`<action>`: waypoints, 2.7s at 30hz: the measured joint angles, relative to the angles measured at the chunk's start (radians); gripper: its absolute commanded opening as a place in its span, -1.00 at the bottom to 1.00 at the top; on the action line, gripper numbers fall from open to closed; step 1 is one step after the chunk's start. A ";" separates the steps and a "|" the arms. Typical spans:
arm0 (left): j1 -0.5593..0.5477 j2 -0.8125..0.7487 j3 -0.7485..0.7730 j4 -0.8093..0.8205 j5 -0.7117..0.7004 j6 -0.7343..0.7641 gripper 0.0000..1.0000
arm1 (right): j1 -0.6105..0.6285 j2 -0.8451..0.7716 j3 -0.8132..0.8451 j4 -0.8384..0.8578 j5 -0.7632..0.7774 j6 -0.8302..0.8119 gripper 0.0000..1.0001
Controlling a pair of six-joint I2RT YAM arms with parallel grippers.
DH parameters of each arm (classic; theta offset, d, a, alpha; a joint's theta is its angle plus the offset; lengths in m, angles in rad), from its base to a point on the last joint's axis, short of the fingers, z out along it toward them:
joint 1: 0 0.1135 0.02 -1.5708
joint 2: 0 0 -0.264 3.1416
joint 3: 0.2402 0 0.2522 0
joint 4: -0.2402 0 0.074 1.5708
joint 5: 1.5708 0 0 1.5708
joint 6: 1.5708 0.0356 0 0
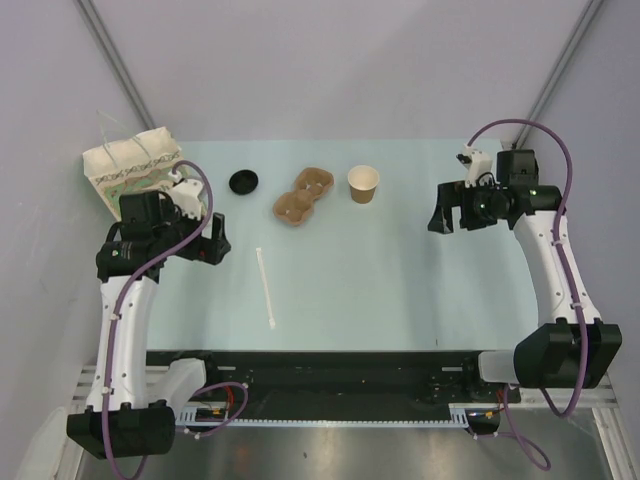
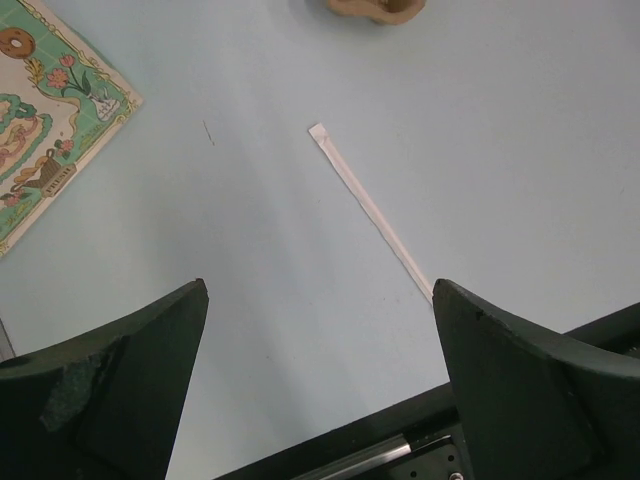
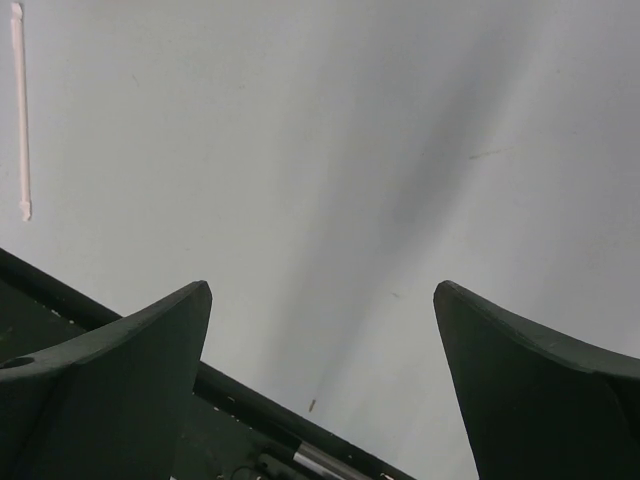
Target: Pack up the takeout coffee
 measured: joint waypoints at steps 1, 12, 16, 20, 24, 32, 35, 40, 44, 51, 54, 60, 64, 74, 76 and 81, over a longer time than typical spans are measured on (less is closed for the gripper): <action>0.000 -0.002 0.003 -0.001 -0.001 0.000 0.99 | 0.008 0.005 0.000 0.006 0.008 0.001 0.99; 0.000 -0.001 0.065 0.027 -0.050 -0.017 0.99 | 0.116 0.176 0.088 0.114 0.124 0.011 0.99; 0.000 0.002 0.100 0.025 -0.063 -0.027 0.99 | 0.119 0.283 0.188 0.171 0.136 0.055 0.99; 0.000 0.013 0.136 0.027 -0.094 -0.031 0.99 | 0.129 0.424 0.340 0.225 0.147 0.097 0.97; 0.000 0.022 0.138 0.034 -0.105 -0.035 0.99 | 0.156 0.566 0.485 0.249 0.164 0.126 0.87; 0.000 0.027 0.122 0.058 -0.130 -0.044 0.99 | 0.220 0.844 0.756 0.246 0.208 0.170 0.59; 0.000 0.028 0.097 0.060 -0.140 -0.045 0.99 | 0.245 0.915 0.811 0.242 0.225 0.175 0.51; 0.000 0.033 0.083 0.064 -0.162 -0.046 0.99 | 0.278 0.997 0.863 0.246 0.254 0.173 0.39; 0.000 0.034 0.080 0.073 -0.178 -0.047 0.99 | 0.296 1.038 0.874 0.252 0.265 0.173 0.19; 0.000 0.041 0.077 0.073 -0.185 -0.048 0.99 | 0.301 1.071 0.874 0.253 0.278 0.172 -0.54; 0.000 0.041 0.077 0.073 -0.188 -0.048 0.99 | 0.301 1.071 0.874 0.253 0.284 0.173 -0.89; 0.000 0.040 0.077 0.073 -0.192 -0.047 0.99 | 0.305 1.058 0.874 0.223 0.274 0.166 -1.00; 0.000 0.037 0.077 0.072 -0.188 -0.047 0.99 | 0.308 0.977 0.823 0.180 0.221 0.138 -1.00; 0.000 -0.004 0.042 0.099 -0.131 -0.057 0.99 | 0.412 0.527 0.466 0.153 0.104 0.035 -1.00; 0.000 -0.005 0.038 0.117 -0.118 -0.072 0.99 | 0.460 0.472 0.382 0.167 0.112 0.028 -1.00; 0.000 0.009 0.038 0.155 -0.073 -0.082 0.99 | 0.590 0.406 0.147 0.240 0.165 0.027 -1.00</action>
